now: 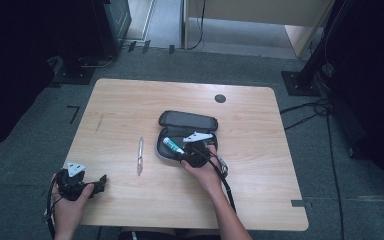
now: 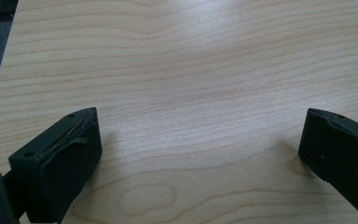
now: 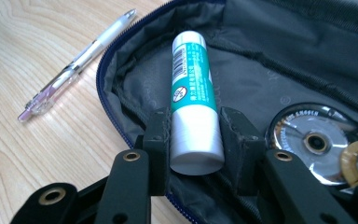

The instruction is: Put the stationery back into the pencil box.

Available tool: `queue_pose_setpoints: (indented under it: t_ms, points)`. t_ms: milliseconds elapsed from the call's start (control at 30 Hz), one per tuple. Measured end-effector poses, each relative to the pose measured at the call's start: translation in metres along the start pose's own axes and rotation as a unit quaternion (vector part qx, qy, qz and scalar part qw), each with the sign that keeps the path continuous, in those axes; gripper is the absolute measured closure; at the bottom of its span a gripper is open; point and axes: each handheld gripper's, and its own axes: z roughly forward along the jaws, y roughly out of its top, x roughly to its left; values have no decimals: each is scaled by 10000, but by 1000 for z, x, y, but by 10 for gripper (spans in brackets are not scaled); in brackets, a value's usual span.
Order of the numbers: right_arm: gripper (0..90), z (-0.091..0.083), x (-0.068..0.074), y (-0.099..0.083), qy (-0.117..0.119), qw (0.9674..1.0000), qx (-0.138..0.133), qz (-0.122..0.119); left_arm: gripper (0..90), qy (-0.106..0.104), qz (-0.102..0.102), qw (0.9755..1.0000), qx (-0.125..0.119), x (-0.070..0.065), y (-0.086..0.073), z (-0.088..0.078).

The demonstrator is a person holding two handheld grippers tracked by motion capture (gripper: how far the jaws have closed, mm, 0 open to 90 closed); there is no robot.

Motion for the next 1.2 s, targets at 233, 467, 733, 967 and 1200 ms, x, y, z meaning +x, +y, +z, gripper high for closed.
queue_pose_setpoints:
  t_ms: [233,467,733,967,1200]
  points:
    - [484,-4,-2,-2,-93,9999,-98,76,0,-1,-4,10000,-2,0,0,0]
    - [383,-25,-1,-13,-277,9990,-339,131,0,2,-3,10000,-3,0,0,0]
    - [245,-54,-4,-27,-477,9975,-484,197,0,0,-3,10000,-3,0,0,0]
    - [44,-74,-10,-41,-641,9961,-510,335,0,2,4,10000,-14,0,1,1]
    - [0,-98,-21,-54,-739,9945,-608,437,0,3,1,10000,-14,0,1,1]
